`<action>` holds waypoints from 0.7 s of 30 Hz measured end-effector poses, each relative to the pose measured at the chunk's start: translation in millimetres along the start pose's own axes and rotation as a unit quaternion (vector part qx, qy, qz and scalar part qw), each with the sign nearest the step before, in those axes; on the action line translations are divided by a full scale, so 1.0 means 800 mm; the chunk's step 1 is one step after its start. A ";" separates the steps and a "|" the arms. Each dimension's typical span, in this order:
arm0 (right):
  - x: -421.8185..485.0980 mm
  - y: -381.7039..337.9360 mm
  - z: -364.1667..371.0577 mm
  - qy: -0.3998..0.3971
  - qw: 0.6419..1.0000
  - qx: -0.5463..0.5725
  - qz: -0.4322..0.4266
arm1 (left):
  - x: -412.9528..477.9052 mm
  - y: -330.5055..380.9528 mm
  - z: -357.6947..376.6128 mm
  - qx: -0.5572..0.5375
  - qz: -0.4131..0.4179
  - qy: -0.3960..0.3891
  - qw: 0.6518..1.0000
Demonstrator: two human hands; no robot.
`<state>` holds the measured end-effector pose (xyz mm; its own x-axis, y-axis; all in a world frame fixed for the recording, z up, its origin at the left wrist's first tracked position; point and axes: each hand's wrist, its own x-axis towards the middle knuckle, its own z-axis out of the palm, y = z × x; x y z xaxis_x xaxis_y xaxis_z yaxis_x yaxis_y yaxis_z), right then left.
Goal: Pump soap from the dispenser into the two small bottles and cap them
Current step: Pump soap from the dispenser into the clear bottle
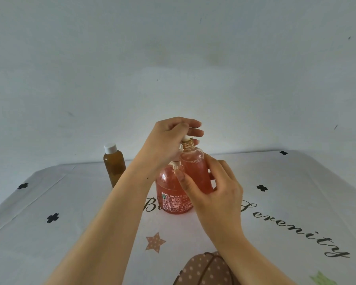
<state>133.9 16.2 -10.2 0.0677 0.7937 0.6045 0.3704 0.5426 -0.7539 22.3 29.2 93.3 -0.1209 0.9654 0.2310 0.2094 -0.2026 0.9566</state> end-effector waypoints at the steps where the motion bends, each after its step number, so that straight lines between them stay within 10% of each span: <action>1: 0.000 0.000 0.000 0.001 1.000 -0.002 0.001 | 0.000 -0.001 -0.001 0.012 0.005 -0.003 1.000; 21: -0.002 0.003 0.003 0.008 1.000 -0.026 0.008 | 0.002 -0.009 -0.002 0.104 0.039 -0.013 0.994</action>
<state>132.9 16.9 -13.8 0.0888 0.7970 0.5974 0.4169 0.5149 -0.7490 19.4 31.7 86.8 -0.0717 0.9527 0.2954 0.4126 -0.2414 0.8784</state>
